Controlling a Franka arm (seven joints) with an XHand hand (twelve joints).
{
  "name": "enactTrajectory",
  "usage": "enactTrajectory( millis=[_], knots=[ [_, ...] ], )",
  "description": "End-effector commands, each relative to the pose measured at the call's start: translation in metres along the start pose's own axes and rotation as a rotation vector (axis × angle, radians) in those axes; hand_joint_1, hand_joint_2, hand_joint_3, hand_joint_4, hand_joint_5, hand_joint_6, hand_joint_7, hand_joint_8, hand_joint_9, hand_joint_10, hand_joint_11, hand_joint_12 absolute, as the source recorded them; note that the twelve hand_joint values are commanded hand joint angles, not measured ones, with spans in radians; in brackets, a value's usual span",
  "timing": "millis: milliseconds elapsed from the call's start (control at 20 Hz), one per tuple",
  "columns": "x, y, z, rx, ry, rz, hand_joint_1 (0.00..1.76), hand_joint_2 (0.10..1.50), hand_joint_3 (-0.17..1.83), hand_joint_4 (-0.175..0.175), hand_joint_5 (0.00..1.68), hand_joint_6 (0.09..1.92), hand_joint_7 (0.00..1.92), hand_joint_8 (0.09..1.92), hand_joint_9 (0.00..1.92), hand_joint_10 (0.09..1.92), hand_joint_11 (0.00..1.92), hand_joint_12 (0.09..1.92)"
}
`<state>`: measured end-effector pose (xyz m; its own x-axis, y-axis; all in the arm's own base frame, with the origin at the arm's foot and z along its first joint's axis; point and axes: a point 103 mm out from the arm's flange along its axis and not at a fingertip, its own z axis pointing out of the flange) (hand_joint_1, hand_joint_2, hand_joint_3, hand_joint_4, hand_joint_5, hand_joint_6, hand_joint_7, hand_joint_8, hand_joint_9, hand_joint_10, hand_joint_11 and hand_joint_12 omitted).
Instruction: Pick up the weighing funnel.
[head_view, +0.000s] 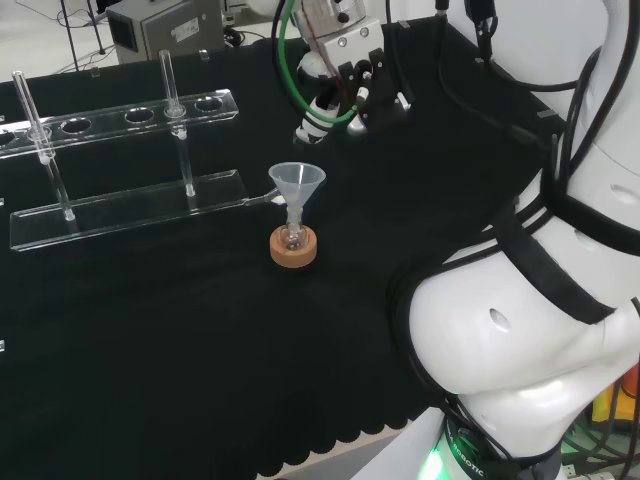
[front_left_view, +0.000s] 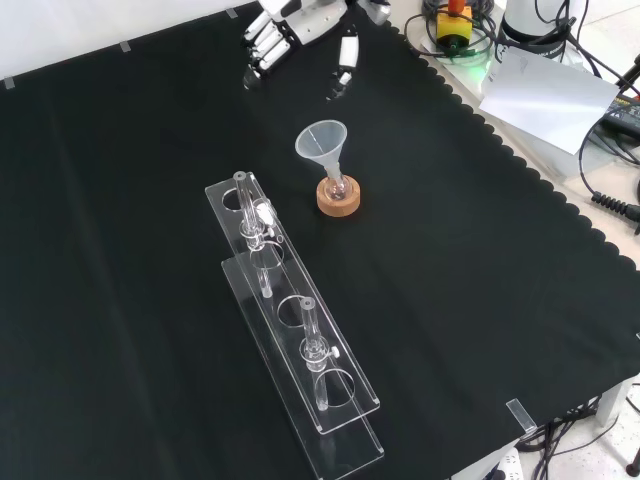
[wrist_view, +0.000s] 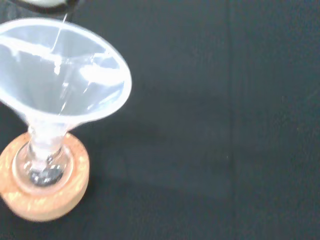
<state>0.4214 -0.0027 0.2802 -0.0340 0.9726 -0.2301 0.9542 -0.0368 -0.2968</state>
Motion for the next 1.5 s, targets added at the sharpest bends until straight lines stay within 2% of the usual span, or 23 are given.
enactTrajectory(
  millis=[50,250,750,900,1250,1500],
  knots=[
    [-0.026,0.029,0.004,-0.105,0.028,0.004,0.81,0.67,0.56,-0.078,0.52,0.09,0.40,0.70,0.62,0.63,0.38,1.32],
    [-0.038,0.051,0.017,-0.092,0.048,-0.006,0.86,0.67,0.60,-0.071,0.60,0.11,0.51,0.69,0.72,0.59,0.46,1.30],
    [-0.058,0.094,0.046,-0.057,0.107,-0.034,0.86,0.66,0.62,-0.068,0.64,0.17,0.54,0.68,0.76,0.57,0.49,1.28],
    [-0.060,0.102,0.055,-0.044,0.114,-0.043,0.86,0.66,0.63,-0.068,0.62,0.19,0.54,0.68,0.76,0.56,0.49,1.28],
    [-0.057,0.112,0.068,-0.038,0.119,-0.066,0.86,0.65,0.64,-0.068,0.52,0.41,0.54,0.69,0.77,0.55,0.49,1.28],
    [-0.058,0.115,0.075,-0.048,0.143,-0.085,0.85,0.65,0.64,-0.068,0.51,0.45,0.53,0.69,0.77,0.55,0.49,1.28]
  ],
)
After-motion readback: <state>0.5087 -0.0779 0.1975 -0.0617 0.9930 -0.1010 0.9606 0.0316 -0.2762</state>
